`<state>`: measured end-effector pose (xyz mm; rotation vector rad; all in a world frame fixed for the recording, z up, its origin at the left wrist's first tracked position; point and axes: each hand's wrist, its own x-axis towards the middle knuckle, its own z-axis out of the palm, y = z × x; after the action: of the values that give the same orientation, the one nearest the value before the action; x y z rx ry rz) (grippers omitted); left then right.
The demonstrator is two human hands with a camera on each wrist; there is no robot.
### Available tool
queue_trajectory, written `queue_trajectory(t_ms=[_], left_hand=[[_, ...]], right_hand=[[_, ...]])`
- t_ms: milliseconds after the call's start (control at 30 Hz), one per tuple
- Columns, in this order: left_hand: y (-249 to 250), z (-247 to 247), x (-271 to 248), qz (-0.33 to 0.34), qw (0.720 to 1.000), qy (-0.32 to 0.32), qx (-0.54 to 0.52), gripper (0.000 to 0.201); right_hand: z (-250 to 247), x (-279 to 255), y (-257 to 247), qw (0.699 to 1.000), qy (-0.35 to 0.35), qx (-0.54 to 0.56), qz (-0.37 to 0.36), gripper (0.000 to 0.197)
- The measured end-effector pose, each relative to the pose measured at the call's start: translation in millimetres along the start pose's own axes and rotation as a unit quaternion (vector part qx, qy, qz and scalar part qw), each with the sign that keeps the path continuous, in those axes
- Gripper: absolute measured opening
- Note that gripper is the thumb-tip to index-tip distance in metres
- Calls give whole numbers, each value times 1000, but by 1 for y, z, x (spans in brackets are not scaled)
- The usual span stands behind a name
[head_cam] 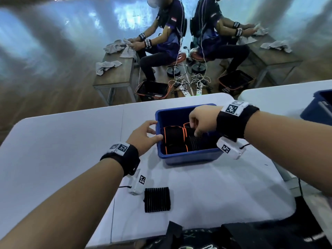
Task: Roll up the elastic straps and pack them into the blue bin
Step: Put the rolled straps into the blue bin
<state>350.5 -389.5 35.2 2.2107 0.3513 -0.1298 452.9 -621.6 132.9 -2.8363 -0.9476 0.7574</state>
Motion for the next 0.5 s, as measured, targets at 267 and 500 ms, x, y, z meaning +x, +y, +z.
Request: queue_trajectory(t_ms=[267, 500], left_hand=[[-8, -8, 14, 50, 997, -41, 29, 66], [-15, -6, 14, 78, 996, -41, -3, 65]], right_hand=[[59, -74, -76, 980, -80, 161, -83, 19], [165, -61, -123, 985, -73, 149, -39, 38]])
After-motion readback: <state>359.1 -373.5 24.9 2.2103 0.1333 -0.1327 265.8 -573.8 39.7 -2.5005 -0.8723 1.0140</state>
